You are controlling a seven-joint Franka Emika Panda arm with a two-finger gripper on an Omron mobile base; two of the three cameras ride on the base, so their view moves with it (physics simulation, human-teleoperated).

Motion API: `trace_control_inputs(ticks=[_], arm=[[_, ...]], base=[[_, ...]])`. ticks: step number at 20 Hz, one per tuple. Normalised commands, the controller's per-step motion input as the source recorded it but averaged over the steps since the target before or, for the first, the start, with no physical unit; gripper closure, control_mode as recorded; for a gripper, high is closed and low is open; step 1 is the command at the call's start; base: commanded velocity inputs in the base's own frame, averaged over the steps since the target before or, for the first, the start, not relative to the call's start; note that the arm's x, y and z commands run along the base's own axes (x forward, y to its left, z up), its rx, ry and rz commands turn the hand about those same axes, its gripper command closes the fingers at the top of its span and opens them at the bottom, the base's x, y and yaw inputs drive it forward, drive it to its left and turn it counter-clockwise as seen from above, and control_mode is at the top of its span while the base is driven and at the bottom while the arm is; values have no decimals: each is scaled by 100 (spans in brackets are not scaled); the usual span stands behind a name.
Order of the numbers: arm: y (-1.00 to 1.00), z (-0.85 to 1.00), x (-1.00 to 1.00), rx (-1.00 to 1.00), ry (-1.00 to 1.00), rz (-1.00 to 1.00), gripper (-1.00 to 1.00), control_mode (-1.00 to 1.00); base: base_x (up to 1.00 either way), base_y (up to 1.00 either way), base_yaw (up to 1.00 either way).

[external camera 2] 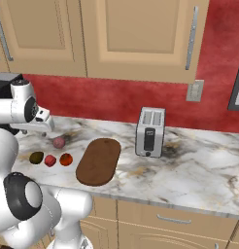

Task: Place the avocado, onion, tomato, and bell pepper on the cutting board.

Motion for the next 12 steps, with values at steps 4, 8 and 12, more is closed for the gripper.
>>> trace_control_inputs(ticks=[4,8,12], arm=[[-20,-22,20,0,0,0,-100,-100],[-18,-22,24,0,-3,2,-100,-100],[-5,-19,15,0,-9,4,-100,-100]], base=[[0,0,0],[0,0,0],[0,0,0]])
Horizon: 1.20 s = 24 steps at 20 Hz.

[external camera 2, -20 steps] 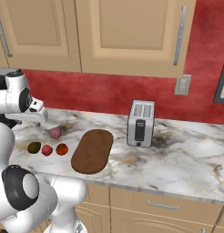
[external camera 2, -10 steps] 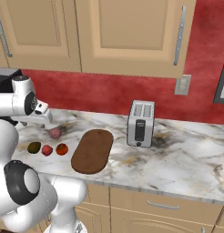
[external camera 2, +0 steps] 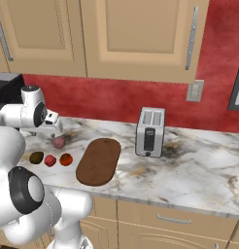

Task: Place the avocado, onion, tomato, and bell pepper on the cutting board.

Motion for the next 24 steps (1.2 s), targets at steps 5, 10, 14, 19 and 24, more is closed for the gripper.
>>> trace_control_inputs(ticks=[5,10,14,19,24], arm=[[-13,-16,-9,0,-6,0,-100,-100],[-4,-17,-16,0,-2,0,-100,-100],[-13,-21,-30,1,-2,0,-100,-100],[-8,-24,-15,2,0,0,-100,-100],[0,-12,6,2,0,0,-100,-100]], base=[[0,0,0],[0,0,0],[0,0,0],[0,0,0],[0,0,0]])
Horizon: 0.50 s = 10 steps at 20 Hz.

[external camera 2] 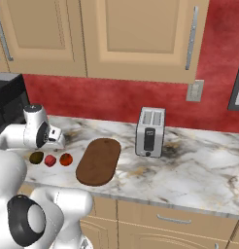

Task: Place the avocado, onion, tomato, and bell pepper on the cutting board.

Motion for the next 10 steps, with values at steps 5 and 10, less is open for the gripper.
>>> trace_control_inputs(ticks=[5,10], arm=[[0,-21,12,1,0,0,-100,-100],[0,-26,5,1,0,0,-100,-100]], base=[[0,0,0],[0,0,0]])
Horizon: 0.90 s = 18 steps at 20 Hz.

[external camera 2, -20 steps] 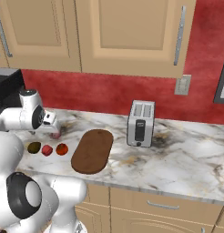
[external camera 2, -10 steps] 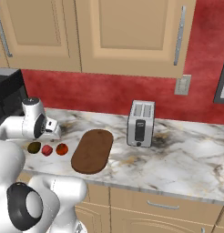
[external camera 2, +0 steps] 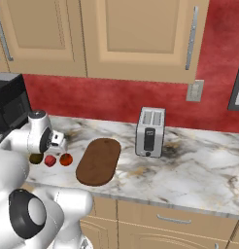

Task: Place the avocado, onion, tomato, and bell pepper on the cutting board.

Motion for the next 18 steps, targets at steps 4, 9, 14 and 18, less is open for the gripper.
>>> trace_control_inputs(ticks=[4,9,14,18], arm=[[5,-14,0,0,0,0,-100,-100],[3,-13,0,0,0,-1,-100,-100],[0,-16,1,1,0,-1,-100,-100],[12,-17,8,0,0,-2,-100,-100]], base=[[0,0,0],[0,0,0],[0,0,0],[0,0,0]])
